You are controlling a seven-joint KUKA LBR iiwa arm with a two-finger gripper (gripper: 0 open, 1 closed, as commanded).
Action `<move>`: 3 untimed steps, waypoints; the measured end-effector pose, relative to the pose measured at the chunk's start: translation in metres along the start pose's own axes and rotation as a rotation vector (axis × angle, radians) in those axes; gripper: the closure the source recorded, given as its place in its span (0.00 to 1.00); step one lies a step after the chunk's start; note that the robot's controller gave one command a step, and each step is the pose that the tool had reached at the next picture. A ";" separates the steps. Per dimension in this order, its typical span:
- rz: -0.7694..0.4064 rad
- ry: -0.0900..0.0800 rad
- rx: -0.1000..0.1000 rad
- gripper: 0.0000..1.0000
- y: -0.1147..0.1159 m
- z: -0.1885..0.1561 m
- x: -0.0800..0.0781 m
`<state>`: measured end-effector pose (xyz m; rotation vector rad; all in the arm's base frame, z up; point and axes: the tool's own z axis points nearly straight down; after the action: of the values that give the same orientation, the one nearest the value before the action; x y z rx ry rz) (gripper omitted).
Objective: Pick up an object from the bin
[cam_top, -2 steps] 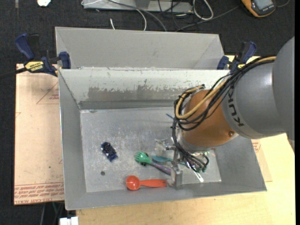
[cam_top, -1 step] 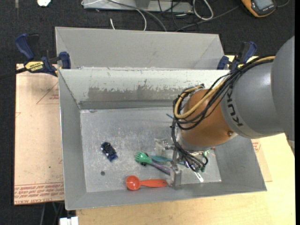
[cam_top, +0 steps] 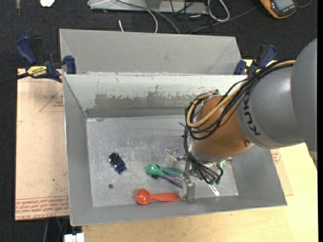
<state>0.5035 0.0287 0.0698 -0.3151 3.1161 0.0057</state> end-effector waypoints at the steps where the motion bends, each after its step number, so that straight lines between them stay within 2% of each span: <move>1: 0.098 -0.001 -0.002 0.00 -0.006 0.000 -0.012; 2: 0.020 -0.001 -0.002 1.00 0.002 0.000 -0.011; 3: 0.020 -0.001 -0.002 1.00 0.002 0.000 -0.011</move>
Offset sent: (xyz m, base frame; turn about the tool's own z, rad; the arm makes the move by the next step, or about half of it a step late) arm 0.0093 0.0032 0.0002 0.0171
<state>0.5135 0.0323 0.0700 -0.2844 3.1185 0.0097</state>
